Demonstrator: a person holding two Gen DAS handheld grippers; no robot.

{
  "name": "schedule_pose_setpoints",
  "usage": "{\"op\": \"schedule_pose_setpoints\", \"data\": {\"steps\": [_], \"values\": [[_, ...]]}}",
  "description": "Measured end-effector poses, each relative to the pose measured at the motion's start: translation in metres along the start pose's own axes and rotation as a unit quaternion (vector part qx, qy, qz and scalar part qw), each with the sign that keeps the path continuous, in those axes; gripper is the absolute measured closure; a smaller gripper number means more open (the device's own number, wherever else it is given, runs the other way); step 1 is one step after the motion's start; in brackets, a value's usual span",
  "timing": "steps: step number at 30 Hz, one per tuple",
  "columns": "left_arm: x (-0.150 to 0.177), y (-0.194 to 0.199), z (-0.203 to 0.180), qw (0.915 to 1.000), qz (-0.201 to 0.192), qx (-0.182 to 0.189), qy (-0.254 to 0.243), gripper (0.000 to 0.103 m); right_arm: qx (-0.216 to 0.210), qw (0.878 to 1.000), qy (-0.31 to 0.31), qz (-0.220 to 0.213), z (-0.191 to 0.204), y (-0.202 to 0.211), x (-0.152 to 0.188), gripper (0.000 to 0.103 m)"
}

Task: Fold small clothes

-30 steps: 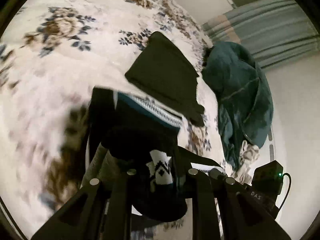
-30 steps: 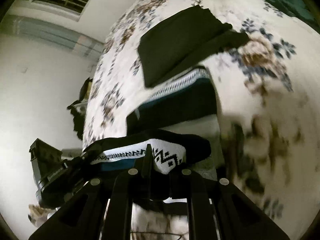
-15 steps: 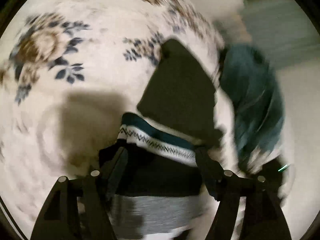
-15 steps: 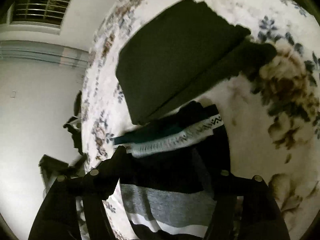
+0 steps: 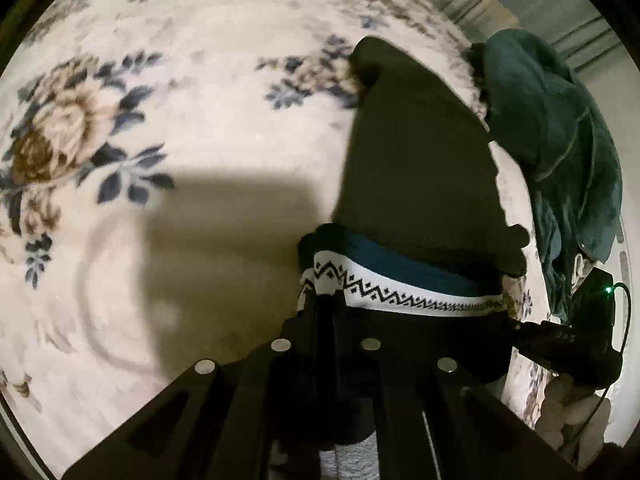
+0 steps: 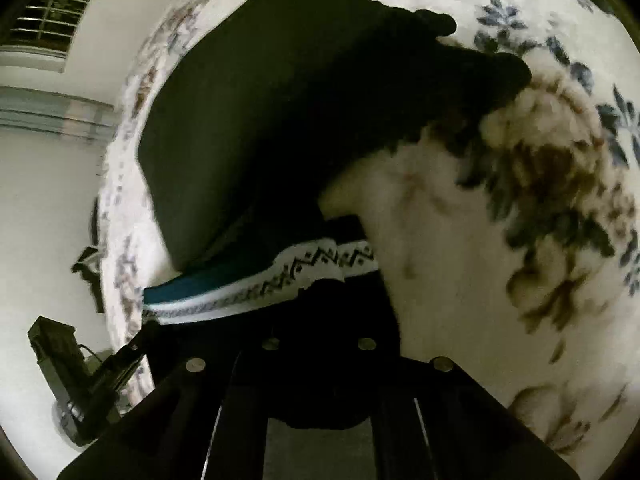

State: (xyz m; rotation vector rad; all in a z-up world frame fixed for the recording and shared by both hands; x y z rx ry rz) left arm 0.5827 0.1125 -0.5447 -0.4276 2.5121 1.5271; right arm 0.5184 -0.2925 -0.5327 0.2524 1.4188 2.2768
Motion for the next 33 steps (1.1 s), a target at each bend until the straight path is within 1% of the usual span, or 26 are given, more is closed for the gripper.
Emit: {"op": "schedule_pose_setpoints", "data": {"steps": [1,2,3,4,5,6,7,8,9,10,12,14,16,17,18,19,20,22,24,26,27,29,31,32,33], "values": [[0.002,0.004,0.002,0.9998,0.004,0.020,0.009,0.097,0.013,1.000,0.012,0.014,0.005,-0.001,0.002,0.095],[0.004,0.010,0.003,0.9993,0.007,0.032,0.017,0.097,0.016,0.999,0.021,0.020,0.008,0.003,0.004,0.090],[0.008,0.017,0.005,0.9989,0.011,0.039,0.026,0.088,0.011,0.999,0.028,0.022,0.011,0.012,0.008,0.081],[0.015,0.028,0.006,0.9981,0.013,0.048,0.037,0.066,-0.001,0.999,0.035,0.023,0.011,0.022,0.014,0.074],[0.024,0.040,0.005,0.9972,0.010,0.060,0.044,0.054,-0.006,0.999,0.040,0.021,0.008,0.029,0.021,0.059],[0.041,0.057,0.006,0.9963,0.001,0.071,0.049,0.038,-0.005,0.999,0.046,0.019,0.004,0.040,0.032,0.054],[0.058,0.070,0.005,0.9959,-0.004,0.077,0.048,0.038,-0.004,0.999,0.049,0.021,0.000,0.048,0.043,0.054],[0.074,0.076,0.002,0.9965,-0.001,0.071,0.044,0.038,-0.004,0.998,0.047,0.028,-0.007,0.054,0.057,0.053],[0.088,0.079,-0.001,0.9971,0.005,0.064,0.042,0.038,-0.010,0.998,0.040,0.038,-0.015,0.059,0.072,0.053],[0.114,0.084,-0.002,0.9972,0.018,0.060,0.040,0.038,-0.014,0.998,0.033,0.046,-0.024,0.063,0.084,0.053],[0.150,0.083,-0.005,0.9977,0.036,0.047,0.034,0.038,-0.015,0.997,0.018,0.069,-0.042,0.063,0.116,0.053],[0.179,0.078,-0.008,0.9985,0.043,0.025,0.021,0.043,-0.014,0.996,0.004,0.090,-0.054,0.054,0.145,0.053],[0.200,0.072,-0.010,0.9989,0.043,0.012,0.011,0.095,-0.027,0.993,-0.017,0.112,-0.062,0.039,0.169,0.053],[0.204,0.073,-0.010,0.9995,0.031,-0.003,0.008,0.095,-0.039,0.992,-0.025,0.119,-0.064,0.033,0.179,0.055],[0.206,0.075,-0.011,0.9998,0.019,-0.009,0.007,0.095,-0.052,0.991,-0.027,0.119,-0.064,0.029,0.188,0.075],[0.206,0.079,-0.011,0.9998,0.009,-0.018,0.003,0.095,-0.046,0.993,-0.017,0.111,-0.060,0.029,0.193,0.090],[0.205,0.083,-0.012,0.9996,0.003,-0.029,0.000,0.095,-0.036,0.994,-0.009,0.099,-0.058,0.031,0.196,0.093],[0.196,0.091,-0.009,0.9988,-0.001,-0.043,-0.022,0.095,-0.016,0.998,0.001,0.068,-0.056,0.043,0.195,0.095],[0.195,0.090,-0.005,0.9976,0.004,-0.055,-0.043,0.095,-0.008,0.998,-0.003,0.060,-0.060,0.049,0.191,0.097],[0.198,0.089,-0.005,0.9957,0.020,-0.063,-0.066,0.095,0.000,0.997,0.006,0.071,-0.058,0.050,0.187,0.097],[0.200,0.090,-0.006,0.9958,0.028,-0.057,-0.066,0.092,0.002,0.997,0.010,0.076,-0.055,0.051,0.188,0.097],[0.207,0.096,-0.006,0.9967,0.048,-0.026,-0.059,0.088,-0.005,0.996,0.026,0.081,-0.043,0.053,0.186,0.096],[0.217,0.104,-0.004,0.9984,0.042,0.005,-0.037,0.060,-0.009,0.995,0.027,0.094,-0.042,0.052,0.189,0.090],[0.220,0.103,-0.003,0.9984,0.042,0.022,-0.031,0.058,-0.012,0.995,0.024,0.098,-0.045,0.052,0.190,0.077],[0.222,0.099,-0.005,0.9983,0.044,0.016,-0.034,0.057,-0.015,0.994,0.018,0.107,-0.048,0.047,0.193,0.055]]}}
Point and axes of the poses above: each gripper's, at about its wrist camera, not at the fingertips, and y roughly against the way its jaws point, z to its left, x to its underside, the point moved 1 cm from there along -y, roughly the way its jaws point, and after that the axes turned 4 degrees about -z, right-handed, at the moved point
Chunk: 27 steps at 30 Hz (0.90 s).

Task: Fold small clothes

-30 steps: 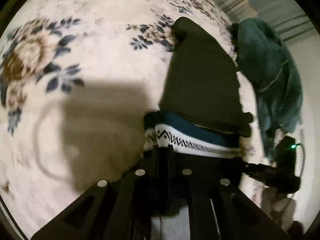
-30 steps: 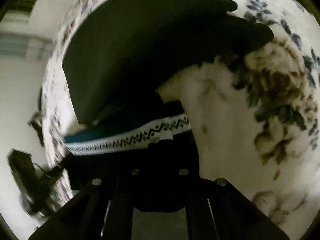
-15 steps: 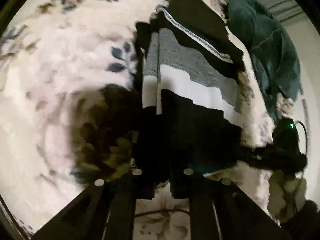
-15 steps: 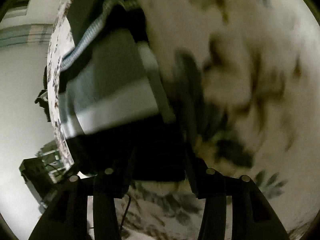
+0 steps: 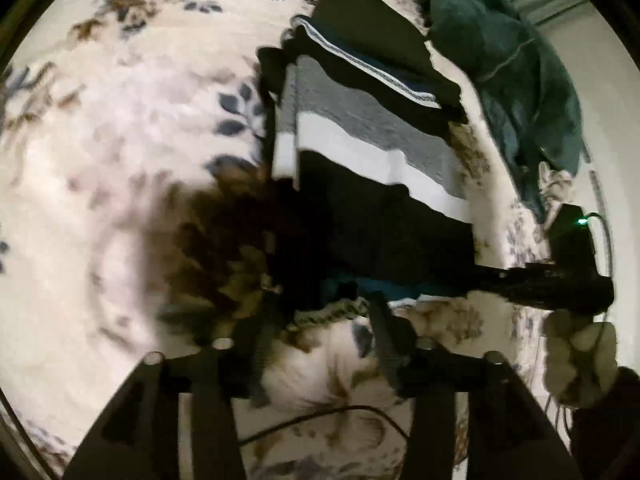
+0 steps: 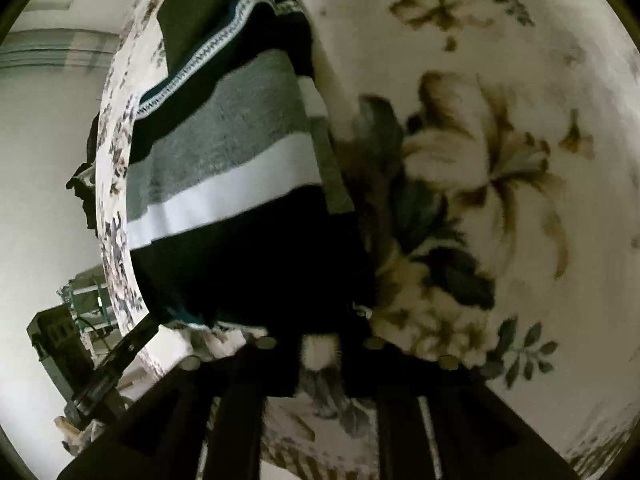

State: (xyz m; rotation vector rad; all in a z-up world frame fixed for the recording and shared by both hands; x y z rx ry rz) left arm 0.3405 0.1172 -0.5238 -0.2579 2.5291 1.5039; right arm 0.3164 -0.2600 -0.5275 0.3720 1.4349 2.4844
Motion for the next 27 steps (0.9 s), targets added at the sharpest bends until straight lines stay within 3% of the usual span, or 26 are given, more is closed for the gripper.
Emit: {"op": "schedule_pose_setpoints", "data": {"steps": [1,3,4,5,6,10,13,15,17,18,19,20,21,22,23,25,26,27], "values": [[0.000,-0.008,-0.001,0.9998,0.008,-0.017,-0.009,0.058,-0.002,1.000,-0.005,0.008,-0.005,-0.004,0.003,0.048],[0.002,-0.023,-0.004,0.9989,0.012,-0.036,-0.027,0.062,-0.008,0.999,-0.013,0.038,-0.009,-0.024,0.010,0.047],[0.004,-0.030,-0.006,0.9979,0.017,-0.051,-0.038,0.091,-0.012,0.999,-0.013,0.050,-0.012,-0.032,0.015,0.047],[0.006,-0.034,-0.006,0.9970,0.021,-0.060,-0.045,0.096,-0.011,0.999,-0.011,0.049,-0.009,-0.038,0.017,0.061],[0.007,-0.033,-0.006,0.9964,0.021,-0.063,-0.053,0.096,-0.002,0.999,-0.002,0.046,-0.008,-0.043,0.020,0.092],[0.008,-0.024,0.001,0.9903,0.029,-0.078,-0.111,0.096,0.040,0.999,0.029,0.018,-0.002,-0.038,0.024,0.103],[0.005,-0.017,0.031,0.9861,0.046,-0.107,-0.118,0.099,0.026,1.000,-0.009,0.010,-0.020,-0.028,0.020,0.103],[0.000,-0.003,0.050,0.9921,0.035,-0.094,-0.075,0.097,0.034,0.999,-0.013,0.000,-0.023,-0.024,0.019,0.103],[-0.006,0.014,0.071,0.9989,0.025,-0.033,0.025,0.093,0.005,0.999,-0.037,0.006,-0.029,-0.021,0.019,0.103],[-0.005,0.021,0.078,0.9970,0.014,0.007,0.076,0.078,-0.016,0.998,-0.061,0.009,-0.035,-0.019,0.020,0.101],[0.000,0.025,0.084,0.9885,0.001,0.056,0.140,0.049,-0.033,0.996,-0.079,0.010,-0.042,-0.015,0.019,0.099],[0.005,0.024,0.087,0.9798,-0.008,0.085,0.181,0.036,-0.053,0.993,-0.103,0.007,-0.048,-0.013,0.020,0.093],[0.009,0.021,0.088,0.9701,-0.015,0.111,0.215,0.032,-0.063,0.991,-0.122,0.002,-0.053,-0.011,0.022,0.073],[0.016,0.011,0.089,0.9523,-0.017,0.153,0.263,0.032,-0.070,0.989,-0.134,-0.001,-0.056,-0.011,0.023,0.060],[0.019,0.001,0.088,0.9425,-0.015,0.167,0.289,0.032,-0.080,0.986,-0.147,-0.004,-0.058,-0.014,0.023,0.043],[0.024,-0.024,0.080,0.9265,-0.022,0.172,0.334,0.033,-0.106,0.980,-0.168,0.010,-0.055,-0.027,0.024,0.041],[0.025,-0.032,0.080,0.9228,-0.038,0.157,0.350,0.036,-0.116,0.978,-0.174,0.019,-0.053,-0.037,0.024,0.041],[0.026,-0.035,0.080,0.9228,-0.053,0.144,0.353,0.066,-0.121,0.977,-0.177,0.019,-0.050,-0.046,0.023,0.044]]}}
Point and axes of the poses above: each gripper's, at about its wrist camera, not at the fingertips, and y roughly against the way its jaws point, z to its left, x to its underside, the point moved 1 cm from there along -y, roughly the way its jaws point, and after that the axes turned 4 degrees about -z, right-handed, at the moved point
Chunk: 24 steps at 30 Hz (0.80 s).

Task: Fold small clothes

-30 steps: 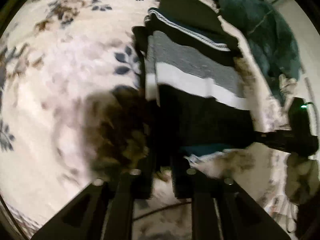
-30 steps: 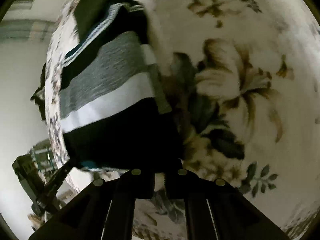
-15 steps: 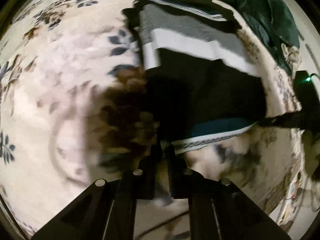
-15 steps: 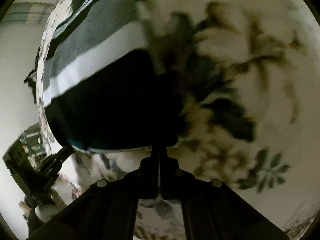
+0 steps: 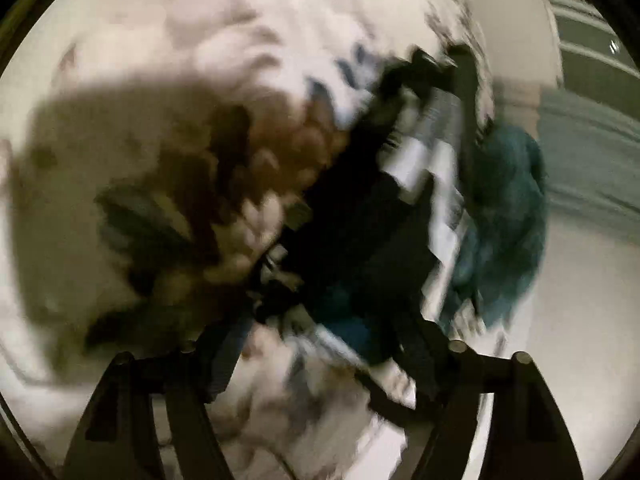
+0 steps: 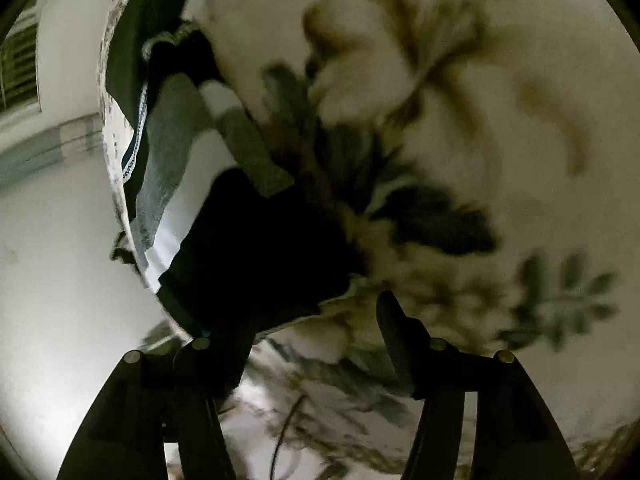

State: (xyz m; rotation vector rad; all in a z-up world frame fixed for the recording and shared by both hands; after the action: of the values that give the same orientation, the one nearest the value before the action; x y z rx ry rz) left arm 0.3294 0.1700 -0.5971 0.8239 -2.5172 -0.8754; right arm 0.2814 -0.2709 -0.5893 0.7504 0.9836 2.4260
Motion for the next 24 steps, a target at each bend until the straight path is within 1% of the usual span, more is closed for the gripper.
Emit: {"op": "schedule_pose_setpoints", "data": {"steps": [1,2,3,4,5,6,7,8,9,10,11,12,13,15,16,17,18,19,20,21,22,23,24], "values": [[0.000,0.001,-0.001,0.9999,-0.014,-0.003,-0.007,0.085,0.007,1.000,0.011,-0.027,0.005,-0.004,0.001,0.054],[-0.002,0.006,-0.005,0.9989,-0.033,-0.021,-0.025,0.085,0.021,0.998,0.029,-0.047,0.007,-0.004,0.000,0.087],[-0.004,0.013,-0.010,0.9977,-0.047,-0.029,-0.039,0.085,0.034,0.997,0.045,-0.055,0.012,-0.005,-0.001,0.087],[-0.006,0.015,-0.011,0.9980,-0.041,-0.024,-0.043,0.085,0.039,0.996,0.052,-0.059,0.019,-0.008,0.000,0.087],[-0.006,0.013,-0.011,0.9986,-0.027,-0.018,-0.041,0.084,0.045,0.996,0.062,-0.053,0.024,-0.011,0.001,0.087],[-0.007,0.017,-0.009,0.9991,-0.012,-0.015,-0.037,0.079,0.048,0.995,0.078,-0.040,0.029,-0.014,0.002,0.086],[-0.005,0.016,-0.009,0.9994,-0.006,-0.010,-0.032,0.071,0.050,0.994,0.089,-0.025,0.033,-0.013,0.002,0.085],[-0.002,0.019,-0.009,0.9996,-0.002,-0.006,-0.027,0.062,0.051,0.994,0.091,-0.019,0.040,-0.014,0.001,0.081],[0.002,0.020,-0.009,0.9997,0.000,-0.003,-0.023,0.038,0.048,0.994,0.094,-0.018,0.044,-0.009,-0.002,0.068],[0.008,0.022,-0.008,0.9998,0.002,0.011,-0.017,0.032,0.038,0.994,0.096,-0.025,0.048,-0.003,-0.009,0.057],[0.013,0.017,-0.010,0.9994,0.003,0.032,-0.010,0.032,0.023,0.994,0.095,-0.045,0.051,0.007,-0.019,0.032],[0.018,0.012,-0.010,0.9990,0.003,0.045,-0.002,0.031,0.007,0.994,0.090,-0.069,0.054,0.013,-0.031,0.020],[0.022,0.002,-0.011,0.9983,0.002,0.058,0.007,0.031,-0.009,0.993,0.086,-0.075,0.057,0.012,-0.043,0.018],[0.023,-0.019,-0.016,0.9969,-0.010,0.075,0.021,0.031,-0.060,0.995,0.069,-0.048,0.068,-0.012,-0.085,0.018],[0.020,-0.033,-0.020,0.9971,-0.018,0.070,0.025,0.031,-0.077,0.994,0.070,-0.036,0.077,-0.027,-0.106,0.018],[0.014,-0.048,-0.023,0.9965,-0.027,0.073,0.031,0.031,-0.089,0.993,0.077,-0.027,0.085,-0.037,-0.124,0.018],[0.011,-0.054,-0.024,0.9961,-0.035,0.073,0.033,0.031,-0.094,0.992,0.084,-0.020,0.095,-0.052,-0.137,0.018],[0.007,-0.060,-0.026,0.9958,-0.056,0.062,0.038,0.031,-0.093,0.991,0.093,-0.003,0.106,-0.066,-0.151,0.016],[0.005,-0.062,-0.028,0.9949,-0.068,0.061,0.042,0.031,-0.099,0.990,0.097,0.018,0.117,-0.078,-0.161,0.011],[0.006,-0.061,-0.030,0.9945,-0.077,0.059,0.040,0.033,-0.108,0.989,0.102,0.021,0.126,-0.085,-0.166,0.010],[0.008,-0.059,-0.034,0.9944,-0.087,0.052,0.028,0.045,-0.108,0.986,0.124,0.012,0.139,-0.088,-0.167,0.010],[0.010,-0.053,-0.037,0.9940,-0.098,0.047,0.013,0.051,-0.106,0.984,0.144,0.010,0.148,-0.090,-0.164,0.013],[0.010,-0.050,-0.038,0.9938,-0.101,0.046,0.007,0.057,-0.104,0.979,0.173,0.014,0.159,-0.093,-0.157,0.051]]}}
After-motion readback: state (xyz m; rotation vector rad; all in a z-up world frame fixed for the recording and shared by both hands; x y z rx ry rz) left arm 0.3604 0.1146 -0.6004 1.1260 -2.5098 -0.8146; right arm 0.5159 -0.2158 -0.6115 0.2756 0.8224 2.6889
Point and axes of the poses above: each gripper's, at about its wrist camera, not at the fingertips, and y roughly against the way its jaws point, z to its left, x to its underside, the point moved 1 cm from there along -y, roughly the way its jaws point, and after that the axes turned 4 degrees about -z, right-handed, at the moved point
